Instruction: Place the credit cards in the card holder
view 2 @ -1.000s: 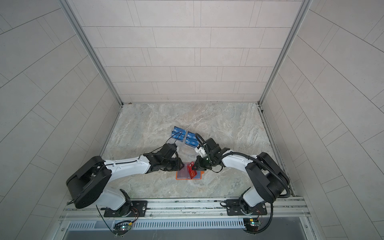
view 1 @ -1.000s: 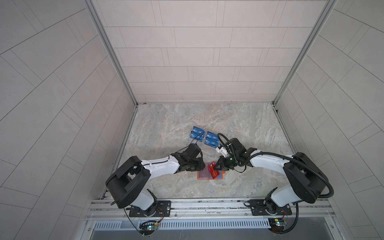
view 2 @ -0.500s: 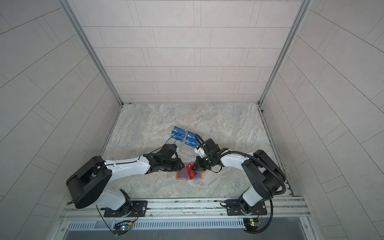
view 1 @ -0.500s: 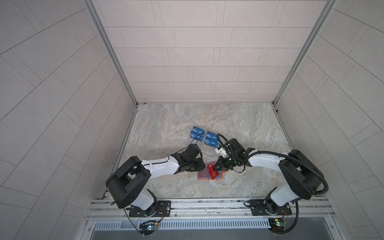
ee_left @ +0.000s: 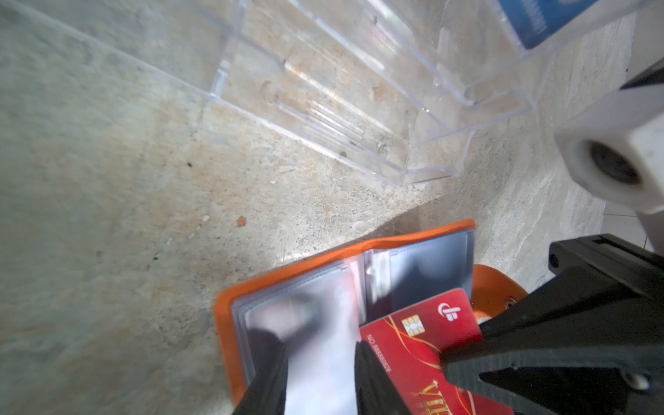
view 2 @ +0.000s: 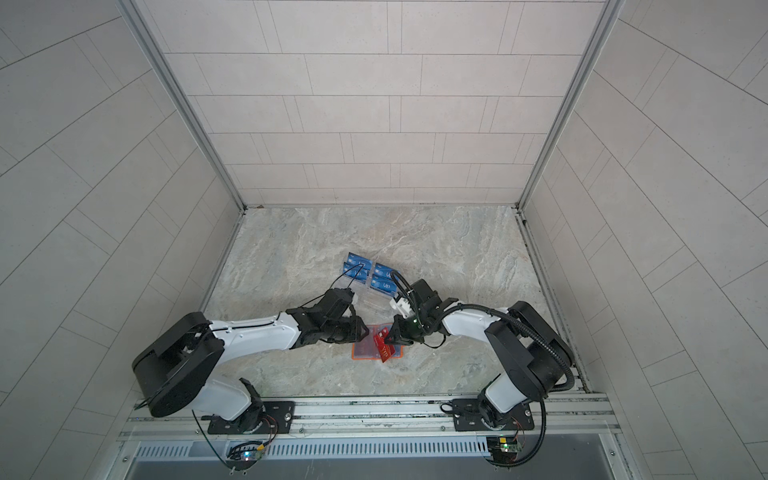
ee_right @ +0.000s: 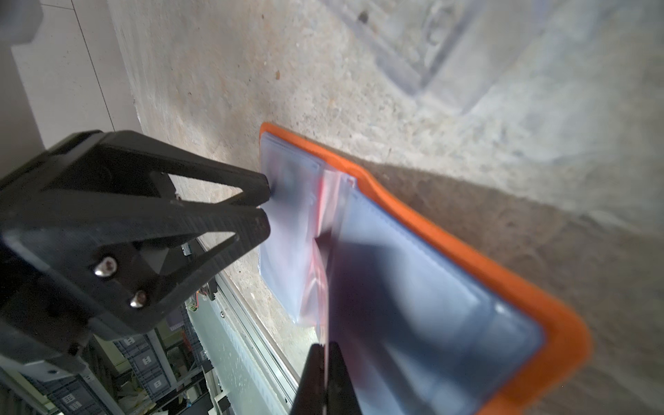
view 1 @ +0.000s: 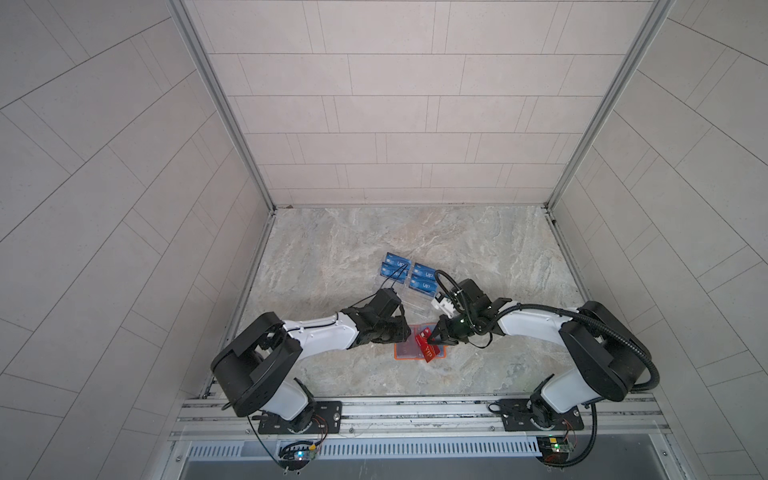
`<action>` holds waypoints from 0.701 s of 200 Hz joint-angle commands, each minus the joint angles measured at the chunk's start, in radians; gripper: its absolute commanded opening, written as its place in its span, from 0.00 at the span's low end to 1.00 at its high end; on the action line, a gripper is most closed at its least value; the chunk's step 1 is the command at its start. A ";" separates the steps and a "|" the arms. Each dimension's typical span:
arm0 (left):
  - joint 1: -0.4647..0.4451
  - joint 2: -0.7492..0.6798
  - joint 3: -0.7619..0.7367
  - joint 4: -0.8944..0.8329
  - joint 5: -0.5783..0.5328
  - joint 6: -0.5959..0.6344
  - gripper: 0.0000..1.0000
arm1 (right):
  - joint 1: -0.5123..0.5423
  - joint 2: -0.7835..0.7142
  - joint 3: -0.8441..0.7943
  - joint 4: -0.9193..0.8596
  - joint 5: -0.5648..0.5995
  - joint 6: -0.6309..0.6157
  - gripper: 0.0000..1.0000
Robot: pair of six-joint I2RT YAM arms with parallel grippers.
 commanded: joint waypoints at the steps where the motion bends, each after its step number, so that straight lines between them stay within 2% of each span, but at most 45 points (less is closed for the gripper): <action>1: -0.003 0.005 -0.021 -0.025 -0.004 -0.004 0.36 | 0.004 -0.017 -0.011 -0.048 0.012 0.003 0.00; 104: -0.003 -0.001 -0.030 -0.026 -0.003 -0.004 0.36 | 0.014 0.046 0.039 -0.013 -0.001 0.000 0.00; 140: -0.003 0.000 -0.032 -0.024 -0.002 -0.004 0.36 | 0.015 0.059 0.047 0.005 0.027 0.010 0.00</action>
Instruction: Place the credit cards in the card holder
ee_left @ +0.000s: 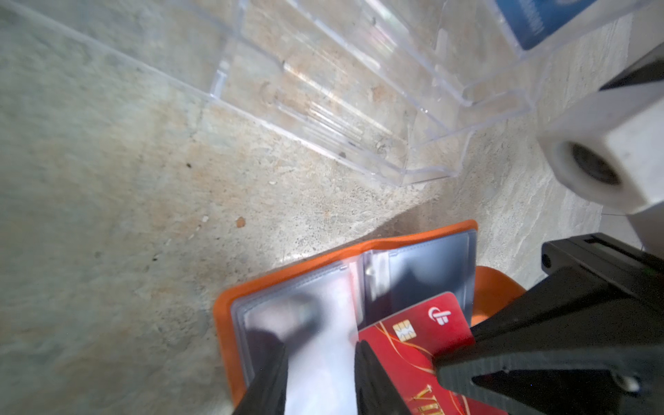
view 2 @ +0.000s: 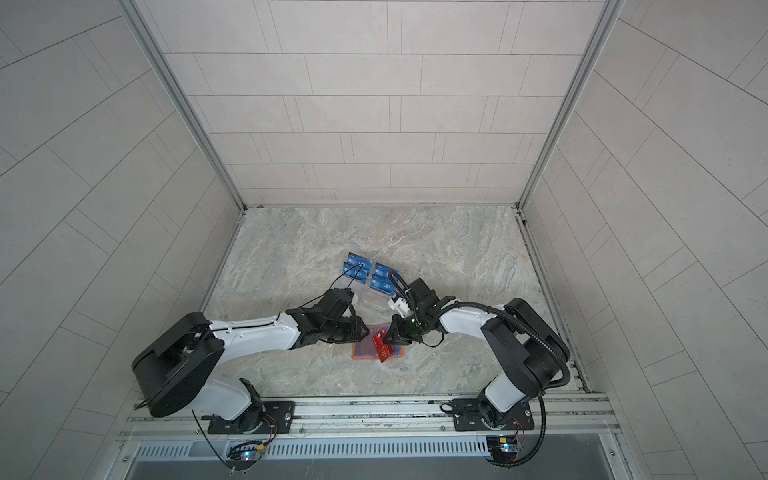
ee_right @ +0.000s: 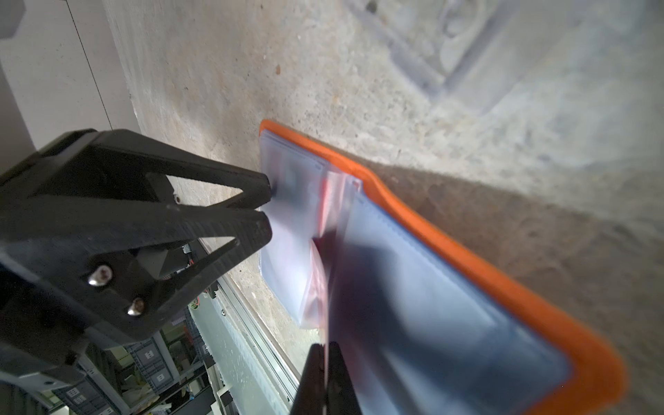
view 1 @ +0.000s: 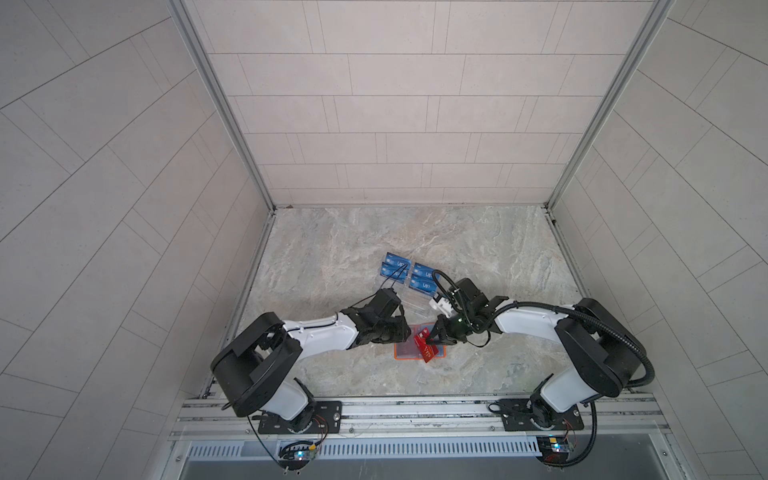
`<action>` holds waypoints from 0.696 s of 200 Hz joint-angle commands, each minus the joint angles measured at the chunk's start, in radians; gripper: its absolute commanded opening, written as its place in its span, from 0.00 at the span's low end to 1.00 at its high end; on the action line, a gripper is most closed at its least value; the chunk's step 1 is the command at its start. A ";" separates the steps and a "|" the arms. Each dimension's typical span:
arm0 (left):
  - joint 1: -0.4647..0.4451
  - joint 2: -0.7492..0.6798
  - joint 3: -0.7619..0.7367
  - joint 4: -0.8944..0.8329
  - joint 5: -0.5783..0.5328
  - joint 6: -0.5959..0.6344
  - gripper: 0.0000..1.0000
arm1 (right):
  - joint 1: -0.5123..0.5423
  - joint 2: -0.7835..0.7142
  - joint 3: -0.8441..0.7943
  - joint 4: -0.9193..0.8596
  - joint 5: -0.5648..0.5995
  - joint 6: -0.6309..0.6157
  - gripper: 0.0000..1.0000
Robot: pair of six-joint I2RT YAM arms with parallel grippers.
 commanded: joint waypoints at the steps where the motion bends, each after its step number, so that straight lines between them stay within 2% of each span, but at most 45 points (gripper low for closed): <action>1: -0.002 0.001 -0.027 -0.035 -0.003 -0.004 0.36 | 0.006 0.020 0.015 0.011 0.035 0.014 0.00; 99: -0.003 -0.004 -0.058 -0.007 0.003 -0.022 0.36 | 0.045 0.010 -0.015 0.126 0.164 0.099 0.00; 139: -0.004 -0.004 -0.056 -0.008 0.005 -0.020 0.36 | 0.048 0.039 -0.048 0.203 0.170 0.134 0.00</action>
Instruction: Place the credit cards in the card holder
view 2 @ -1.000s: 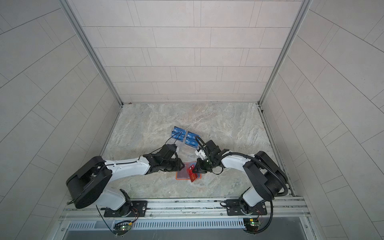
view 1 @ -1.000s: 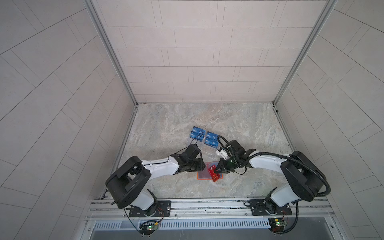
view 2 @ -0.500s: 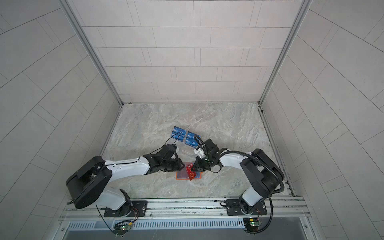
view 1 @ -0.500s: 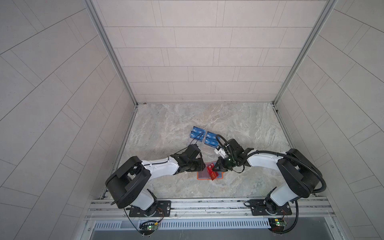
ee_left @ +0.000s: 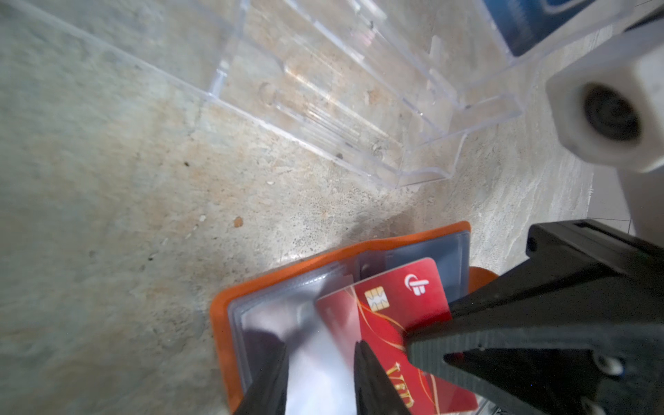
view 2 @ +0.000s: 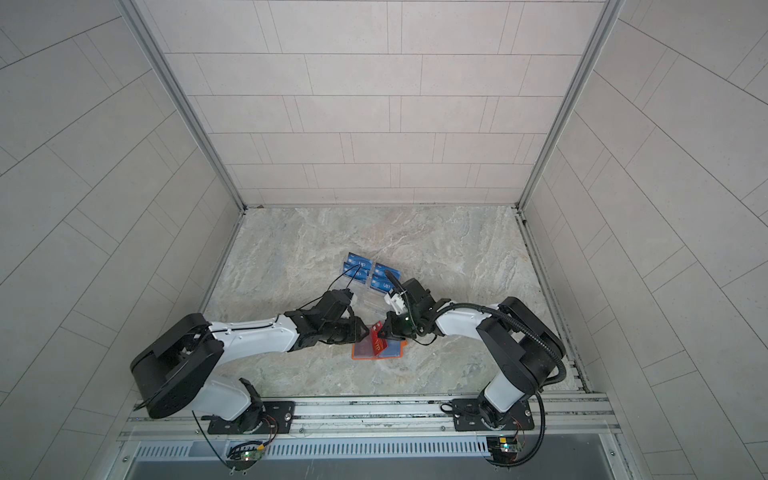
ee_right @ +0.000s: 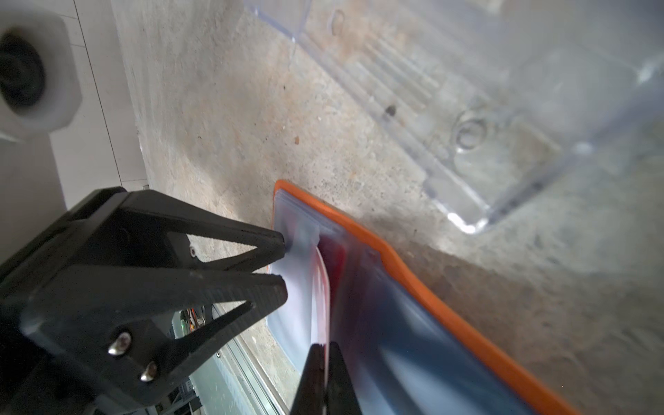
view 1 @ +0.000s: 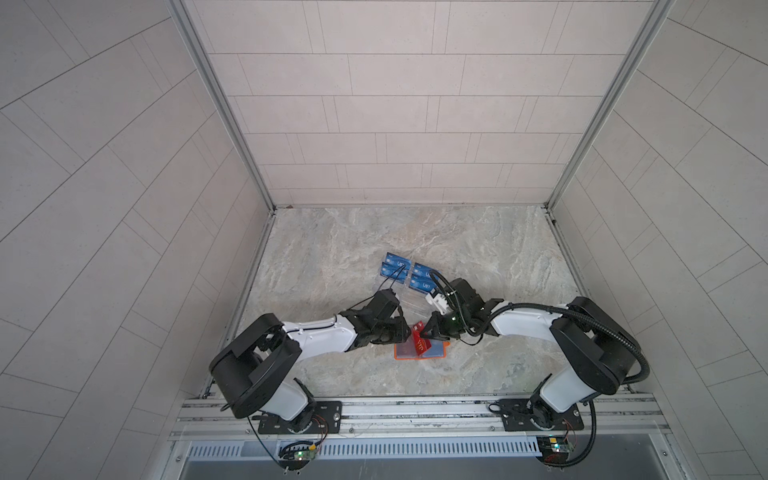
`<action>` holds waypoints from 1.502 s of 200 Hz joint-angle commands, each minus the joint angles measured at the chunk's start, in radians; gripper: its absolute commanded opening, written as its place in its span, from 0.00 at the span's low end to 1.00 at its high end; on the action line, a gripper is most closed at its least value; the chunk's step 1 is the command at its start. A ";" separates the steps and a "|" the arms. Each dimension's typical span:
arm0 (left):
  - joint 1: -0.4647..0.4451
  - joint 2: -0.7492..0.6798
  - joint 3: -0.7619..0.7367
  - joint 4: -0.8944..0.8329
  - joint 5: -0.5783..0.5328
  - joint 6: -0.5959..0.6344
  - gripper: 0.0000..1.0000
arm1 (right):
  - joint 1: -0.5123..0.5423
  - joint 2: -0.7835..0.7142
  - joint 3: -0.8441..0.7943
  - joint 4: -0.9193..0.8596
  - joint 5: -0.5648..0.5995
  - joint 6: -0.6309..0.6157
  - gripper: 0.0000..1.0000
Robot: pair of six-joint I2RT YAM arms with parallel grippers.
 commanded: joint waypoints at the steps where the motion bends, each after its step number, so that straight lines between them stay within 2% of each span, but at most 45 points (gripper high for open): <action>1: -0.004 0.005 -0.028 -0.056 0.000 -0.001 0.36 | 0.006 0.017 -0.034 0.040 0.057 0.046 0.00; 144: -0.003 -0.008 -0.035 -0.056 -0.002 -0.005 0.36 | 0.035 0.042 -0.119 0.211 0.117 0.205 0.00; 167: -0.004 -0.010 -0.036 -0.058 -0.001 -0.007 0.36 | 0.059 0.035 -0.091 0.138 0.144 0.175 0.01; 225: 0.001 -0.037 -0.013 -0.033 0.031 -0.042 0.38 | 0.075 -0.050 -0.022 -0.129 0.218 0.047 0.27; 245: 0.005 -0.062 -0.010 -0.047 0.034 -0.052 0.39 | 0.076 -0.066 -0.009 -0.174 0.221 0.023 0.28; 273: 0.007 -0.113 -0.001 -0.113 -0.021 -0.043 0.44 | 0.083 -0.061 0.012 -0.200 0.215 0.005 0.29; 300: 0.009 -0.081 0.006 -0.123 -0.028 -0.015 0.43 | 0.112 -0.040 0.075 -0.304 0.242 -0.050 0.30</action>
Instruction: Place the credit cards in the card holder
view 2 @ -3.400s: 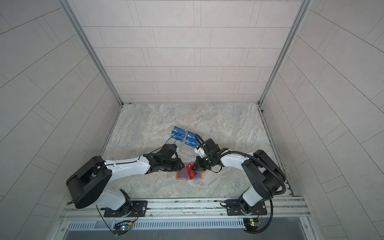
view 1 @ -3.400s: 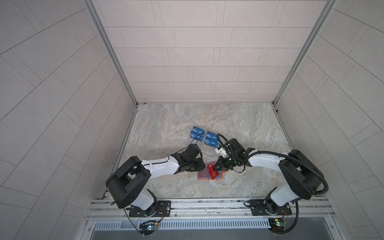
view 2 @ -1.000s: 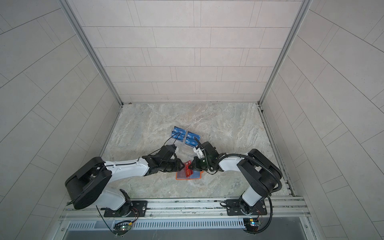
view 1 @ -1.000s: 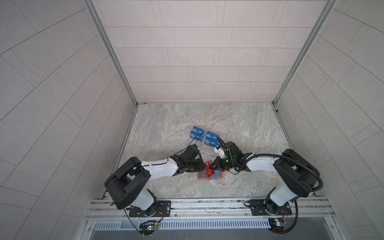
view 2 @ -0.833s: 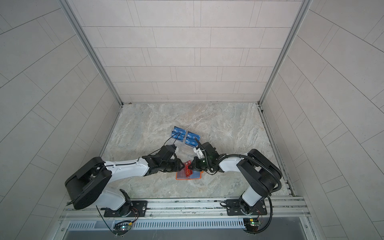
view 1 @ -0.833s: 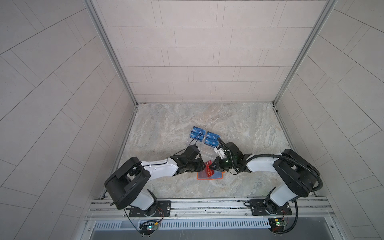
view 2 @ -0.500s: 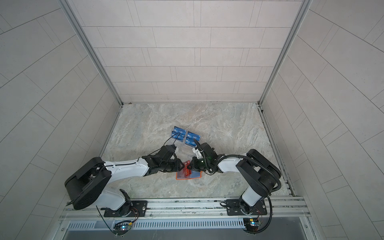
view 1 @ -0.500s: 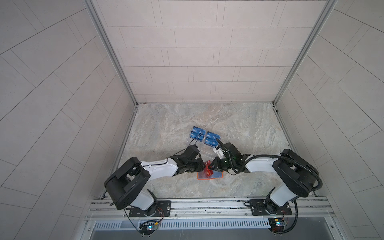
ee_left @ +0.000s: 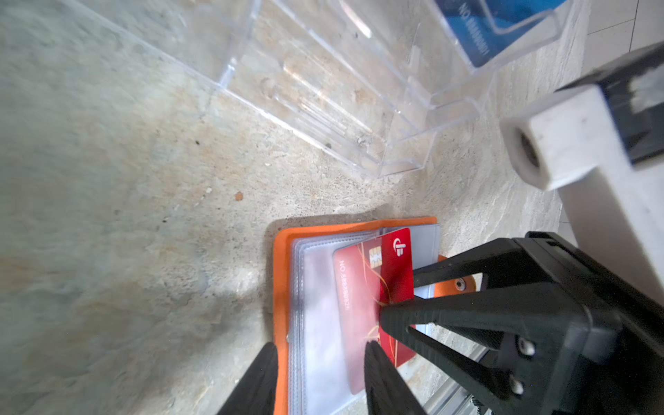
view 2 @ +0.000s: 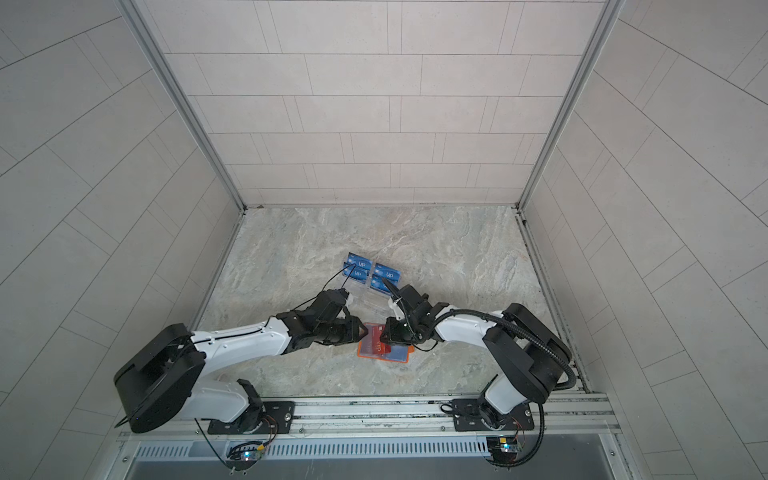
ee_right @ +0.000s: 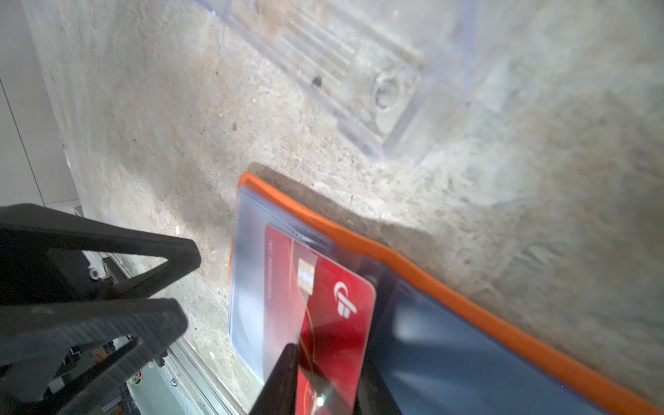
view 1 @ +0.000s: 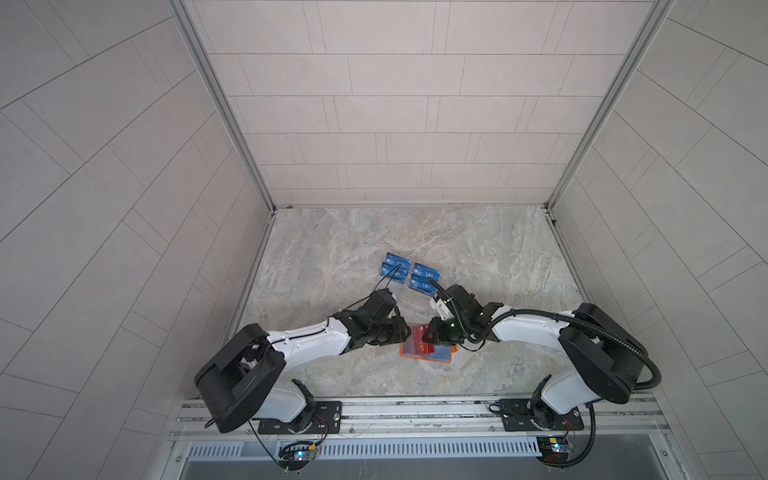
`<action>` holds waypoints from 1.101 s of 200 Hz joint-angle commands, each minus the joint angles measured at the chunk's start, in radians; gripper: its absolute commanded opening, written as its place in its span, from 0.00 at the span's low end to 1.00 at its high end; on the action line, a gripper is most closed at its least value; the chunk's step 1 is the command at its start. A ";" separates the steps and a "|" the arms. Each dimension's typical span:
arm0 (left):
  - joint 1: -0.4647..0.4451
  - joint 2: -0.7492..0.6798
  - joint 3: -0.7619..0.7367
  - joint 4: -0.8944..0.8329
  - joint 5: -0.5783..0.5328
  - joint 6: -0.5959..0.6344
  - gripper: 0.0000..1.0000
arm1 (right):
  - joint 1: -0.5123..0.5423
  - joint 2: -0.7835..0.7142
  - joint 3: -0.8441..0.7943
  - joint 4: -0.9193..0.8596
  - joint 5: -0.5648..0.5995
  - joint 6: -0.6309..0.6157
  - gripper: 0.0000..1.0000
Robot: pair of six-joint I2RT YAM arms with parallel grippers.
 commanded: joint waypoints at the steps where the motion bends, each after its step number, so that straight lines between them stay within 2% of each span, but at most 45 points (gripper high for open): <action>1: 0.008 0.021 0.013 -0.053 -0.027 0.028 0.43 | 0.028 0.011 0.052 -0.141 0.048 -0.060 0.30; 53: 0.008 0.061 -0.014 0.007 -0.015 0.024 0.42 | 0.047 0.004 0.084 -0.210 0.059 -0.075 0.44; 153: 0.008 0.074 -0.077 0.127 0.023 -0.024 0.41 | 0.123 0.097 0.199 -0.236 0.039 -0.123 0.43; 220: 0.007 0.014 -0.137 0.149 0.011 -0.063 0.40 | 0.140 0.151 0.243 -0.190 0.020 -0.138 0.43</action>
